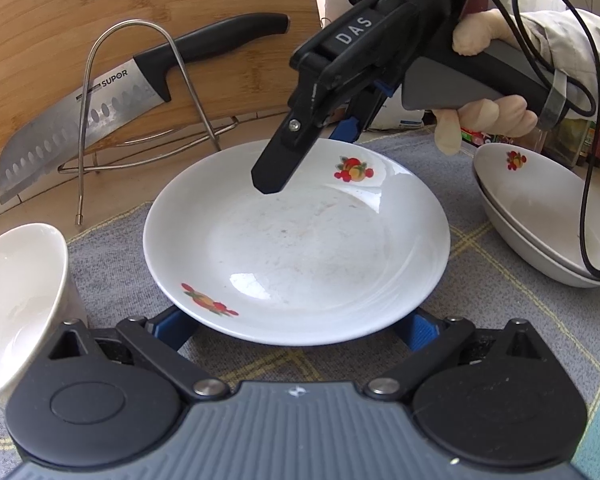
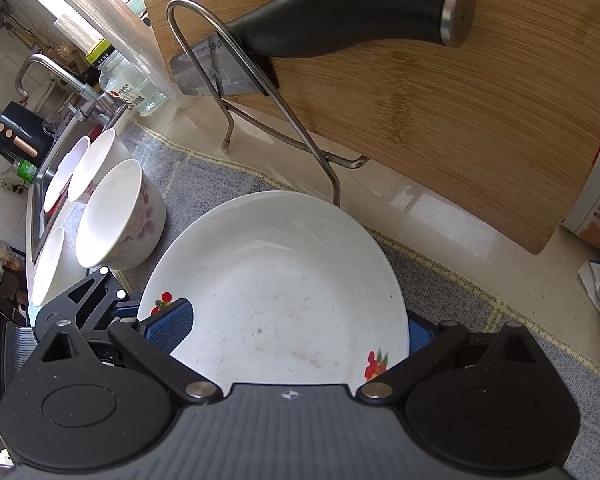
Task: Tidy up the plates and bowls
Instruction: 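Carry the held plate with the right tool toward the plate stack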
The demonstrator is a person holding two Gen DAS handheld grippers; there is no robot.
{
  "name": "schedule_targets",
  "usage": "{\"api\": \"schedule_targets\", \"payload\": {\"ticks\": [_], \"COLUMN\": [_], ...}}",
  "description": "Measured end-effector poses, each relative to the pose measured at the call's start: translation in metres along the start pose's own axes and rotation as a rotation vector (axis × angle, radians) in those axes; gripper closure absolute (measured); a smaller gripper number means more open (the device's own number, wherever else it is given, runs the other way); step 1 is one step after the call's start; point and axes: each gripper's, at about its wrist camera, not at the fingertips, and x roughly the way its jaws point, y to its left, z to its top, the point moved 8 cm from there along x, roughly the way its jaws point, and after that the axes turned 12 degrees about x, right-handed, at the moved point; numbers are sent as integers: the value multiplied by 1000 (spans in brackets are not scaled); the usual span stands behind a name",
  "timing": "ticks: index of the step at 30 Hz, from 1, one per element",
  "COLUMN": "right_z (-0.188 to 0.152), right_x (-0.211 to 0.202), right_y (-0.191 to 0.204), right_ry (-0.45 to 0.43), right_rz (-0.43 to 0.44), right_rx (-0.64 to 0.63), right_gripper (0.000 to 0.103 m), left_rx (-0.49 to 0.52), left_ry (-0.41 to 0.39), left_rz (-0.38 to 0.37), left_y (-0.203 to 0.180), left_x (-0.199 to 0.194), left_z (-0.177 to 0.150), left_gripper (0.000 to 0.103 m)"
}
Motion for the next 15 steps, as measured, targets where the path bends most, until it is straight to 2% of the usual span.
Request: {"api": "schedule_targets", "payload": {"ticks": [2, 5, 15], "right_z": [4, 6, 5], "right_x": [0, 1, 3], "right_y": [-2, -1, 2], "right_ry": [-11, -5, -8], "right_rz": [-21, 3, -1], "right_rx": [-6, 6, -3], "right_gripper": [0, 0, 0], "left_rx": [0, 0, 1], "left_ry": [-1, 1, 3], "left_rz": [-2, -1, -1], "left_y": [-1, -1, -1], "left_x": [0, -1, -1], "left_z": [0, -1, 0], "left_gripper": [2, 2, 2]}}
